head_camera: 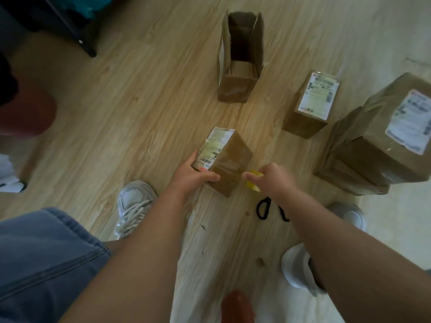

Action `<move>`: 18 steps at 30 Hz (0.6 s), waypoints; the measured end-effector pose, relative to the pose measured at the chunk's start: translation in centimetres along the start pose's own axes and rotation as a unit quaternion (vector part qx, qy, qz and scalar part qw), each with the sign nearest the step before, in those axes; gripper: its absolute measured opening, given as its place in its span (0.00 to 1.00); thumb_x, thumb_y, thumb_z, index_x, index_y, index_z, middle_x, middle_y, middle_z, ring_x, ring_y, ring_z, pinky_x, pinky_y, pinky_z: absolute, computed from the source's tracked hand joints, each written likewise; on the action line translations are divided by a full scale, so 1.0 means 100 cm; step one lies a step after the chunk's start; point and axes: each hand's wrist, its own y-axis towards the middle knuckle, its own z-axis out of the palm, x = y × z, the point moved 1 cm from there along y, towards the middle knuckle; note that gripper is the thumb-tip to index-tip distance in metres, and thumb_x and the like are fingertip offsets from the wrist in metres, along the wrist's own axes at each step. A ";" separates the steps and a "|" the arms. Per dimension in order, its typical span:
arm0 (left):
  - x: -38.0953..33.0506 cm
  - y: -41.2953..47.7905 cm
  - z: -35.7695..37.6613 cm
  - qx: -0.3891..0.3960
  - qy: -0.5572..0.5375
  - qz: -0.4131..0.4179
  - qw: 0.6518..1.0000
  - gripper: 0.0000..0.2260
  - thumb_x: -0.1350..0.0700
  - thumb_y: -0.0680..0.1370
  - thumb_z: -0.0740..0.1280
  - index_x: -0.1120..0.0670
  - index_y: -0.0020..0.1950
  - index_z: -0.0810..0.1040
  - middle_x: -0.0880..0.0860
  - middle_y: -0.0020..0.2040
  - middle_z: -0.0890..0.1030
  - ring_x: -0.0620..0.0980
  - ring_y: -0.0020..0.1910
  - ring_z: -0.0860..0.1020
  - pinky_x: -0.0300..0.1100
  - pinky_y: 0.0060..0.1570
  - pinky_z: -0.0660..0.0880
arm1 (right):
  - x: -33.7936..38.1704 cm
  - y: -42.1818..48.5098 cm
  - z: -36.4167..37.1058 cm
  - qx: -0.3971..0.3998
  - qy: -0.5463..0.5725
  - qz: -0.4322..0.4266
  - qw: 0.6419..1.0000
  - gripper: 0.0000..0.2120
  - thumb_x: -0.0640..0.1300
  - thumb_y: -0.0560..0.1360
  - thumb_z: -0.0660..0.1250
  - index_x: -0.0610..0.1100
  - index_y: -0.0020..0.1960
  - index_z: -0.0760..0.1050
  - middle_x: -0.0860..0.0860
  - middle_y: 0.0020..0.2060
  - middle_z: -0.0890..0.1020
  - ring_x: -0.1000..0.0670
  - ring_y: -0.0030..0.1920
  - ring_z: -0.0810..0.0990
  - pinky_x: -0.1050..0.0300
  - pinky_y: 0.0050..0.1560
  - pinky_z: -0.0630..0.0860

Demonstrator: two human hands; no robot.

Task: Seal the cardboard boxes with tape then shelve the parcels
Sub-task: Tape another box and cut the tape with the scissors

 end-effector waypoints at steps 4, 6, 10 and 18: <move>0.008 0.008 -0.007 -0.004 -0.033 -0.023 0.999 0.45 0.61 0.67 0.79 0.50 0.79 0.60 0.43 0.60 0.75 0.34 0.49 0.75 0.33 0.49 0.74 | 0.002 0.000 0.001 0.023 0.106 -0.012 0.994 0.27 0.68 0.74 0.67 0.43 0.41 0.79 0.48 0.33 0.79 0.49 0.35 0.78 0.56 0.35 0.71; 0.012 0.010 -0.012 0.004 -0.046 -0.041 0.998 0.48 0.57 0.64 0.81 0.49 0.79 0.60 0.46 0.66 0.74 0.43 0.58 0.76 0.42 0.63 0.73 | 0.001 -0.001 -0.003 0.022 0.136 -0.027 0.990 0.26 0.66 0.74 0.67 0.43 0.38 0.78 0.49 0.30 0.76 0.50 0.33 0.76 0.57 0.33 0.67; 0.018 0.013 -0.011 0.013 -0.068 -0.058 0.996 0.45 0.58 0.66 0.79 0.50 0.79 0.61 0.43 0.60 0.78 0.44 0.59 0.78 0.41 0.62 0.73 | 0.009 0.005 -0.004 -0.007 0.014 -0.051 0.999 0.25 0.67 0.77 0.62 0.44 0.41 0.76 0.50 0.35 0.79 0.48 0.37 0.78 0.56 0.34 0.71; 0.029 0.017 -0.015 0.025 -0.044 -0.072 0.996 0.44 0.47 0.61 0.78 0.49 0.76 0.68 0.45 0.65 0.78 0.41 0.59 0.77 0.34 0.49 0.71 | 0.035 0.022 0.002 0.025 -0.096 0.004 0.995 0.28 0.69 0.78 0.59 0.43 0.51 0.78 0.48 0.43 0.81 0.46 0.44 0.81 0.53 0.39 0.76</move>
